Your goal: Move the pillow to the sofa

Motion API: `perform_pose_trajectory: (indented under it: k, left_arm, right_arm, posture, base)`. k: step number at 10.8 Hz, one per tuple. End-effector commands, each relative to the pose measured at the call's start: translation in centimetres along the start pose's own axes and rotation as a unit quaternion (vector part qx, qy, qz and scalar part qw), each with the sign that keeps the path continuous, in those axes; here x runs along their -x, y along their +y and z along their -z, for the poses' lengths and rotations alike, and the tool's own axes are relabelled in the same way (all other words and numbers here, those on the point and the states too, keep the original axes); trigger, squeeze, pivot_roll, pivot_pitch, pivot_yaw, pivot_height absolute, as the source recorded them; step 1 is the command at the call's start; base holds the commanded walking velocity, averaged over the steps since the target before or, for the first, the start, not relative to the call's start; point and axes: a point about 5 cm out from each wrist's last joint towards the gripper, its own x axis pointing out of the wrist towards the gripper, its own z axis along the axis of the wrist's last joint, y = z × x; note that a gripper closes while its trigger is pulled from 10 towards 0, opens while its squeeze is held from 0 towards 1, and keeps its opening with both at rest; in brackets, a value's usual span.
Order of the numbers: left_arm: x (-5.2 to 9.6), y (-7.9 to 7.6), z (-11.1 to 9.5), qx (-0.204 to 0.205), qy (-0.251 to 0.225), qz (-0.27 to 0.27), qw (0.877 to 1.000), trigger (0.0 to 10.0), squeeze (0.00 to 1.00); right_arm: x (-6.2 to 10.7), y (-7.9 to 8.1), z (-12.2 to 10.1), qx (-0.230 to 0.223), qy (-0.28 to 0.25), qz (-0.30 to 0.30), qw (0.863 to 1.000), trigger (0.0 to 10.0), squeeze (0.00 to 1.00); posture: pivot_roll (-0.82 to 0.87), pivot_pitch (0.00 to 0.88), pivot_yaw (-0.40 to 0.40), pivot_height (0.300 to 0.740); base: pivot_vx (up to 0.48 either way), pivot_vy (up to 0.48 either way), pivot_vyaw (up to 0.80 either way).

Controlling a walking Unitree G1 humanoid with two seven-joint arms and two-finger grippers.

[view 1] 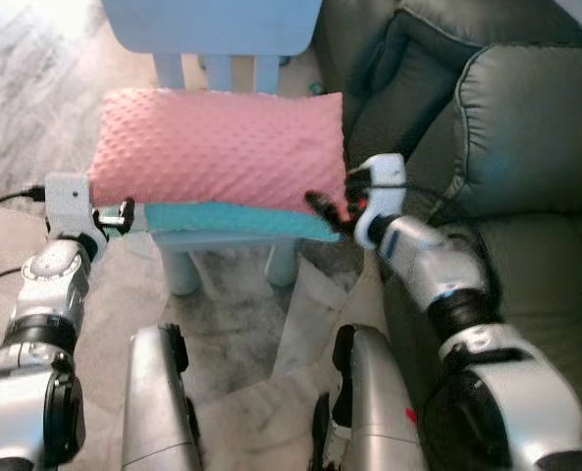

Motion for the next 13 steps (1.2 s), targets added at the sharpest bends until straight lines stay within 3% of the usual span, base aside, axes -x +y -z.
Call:
perform_pose_trajectory:
  k: [1, 3, 5, 7, 8, 9, 11, 12, 13]
  left_arm:
    - [0.1, 0.5, 0.1, -0.023, 0.006, -0.008, 1.000, 10.0, 0.00]
    - [-0.1, 1.8, -1.1, -0.051, -0.002, -0.032, 0.998, 10.0, 0.00]
    - [-0.3, 3.0, -2.4, -0.053, -0.009, -0.047, 0.997, 10.0, 0.00]
    - [-0.8, 2.6, -4.0, -0.059, -0.026, -0.047, 0.997, 10.0, 0.00]
    - [-0.9, 2.2, -4.0, -0.040, -0.023, -0.036, 0.998, 10.0, 0.00]
    - [-0.9, 2.0, -3.7, -0.051, -0.012, -0.027, 0.998, 10.0, 0.00]
    - [-1.0, 2.1, -3.6, -0.036, -0.001, -0.031, 0.999, 10.0, 0.00]
    - [-1.1, 2.2, -4.0, -0.010, -0.005, -0.036, 0.999, 10.0, 0.00]
    - [-1.2, 2.3, -4.9, 0.045, -0.019, -0.033, 0.998, 10.0, 0.00]
  right_arm:
    - [0.4, -1.1, -0.3, 0.014, -0.001, 0.013, 1.000, 10.0, 0.00]
    - [1.7, -3.4, -0.5, 0.041, -0.004, 0.041, 0.998, 10.0, 0.00]
    - [3.1, -5.2, 0.8, 0.028, 0.011, 0.062, 0.998, 10.0, 0.00]
    - [3.1, -5.3, 0.2, 0.037, 0.007, 0.055, 0.998, 10.0, 0.00]
    - [3.3, -5.4, 0.0, 0.037, 0.005, 0.052, 0.998, 10.0, 0.00]
    - [3.4, -5.5, 0.0, 0.022, 0.005, 0.047, 0.999, 10.0, 0.00]
    - [3.6, -4.8, 0.9, -0.016, 0.025, 0.000, 1.000, 10.0, 0.00]
    - [3.8, -4.4, 0.8, -0.017, 0.023, -0.022, 0.999, 10.0, 0.00]
    - [3.9, -4.4, 0.7, -0.006, 0.020, -0.021, 1.000, 10.0, 0.00]
  posture:
    - [-0.10, 0.397, -0.136, 0.519]
    - [-0.11, 0.407, -0.126, 0.519]
    - [-0.13, 0.428, -0.112, 0.519]
    - [-0.12, 0.438, -0.107, 0.519]
    - [-0.12, 0.439, -0.106, 0.519]
    - [-0.13, 0.444, -0.104, 0.519]
    - [-0.14, 0.448, -0.104, 0.519]
    - [-0.14, 0.455, -0.101, 0.519]
    - [-0.14, 0.455, -0.100, 0.519]
  base:
    - [0.000, 0.000, 0.00]
    - [0.000, 0.000, 0.00]
    - [0.000, 0.000, 0.00]
    - [0.000, 0.000, 0.00]
    - [0.000, 0.000, 0.00]
    - [0.000, 0.000, 0.00]
    - [0.000, 0.000, 0.00]
    - [0.000, 0.000, 0.00]
    - [0.000, 0.000, 0.00]
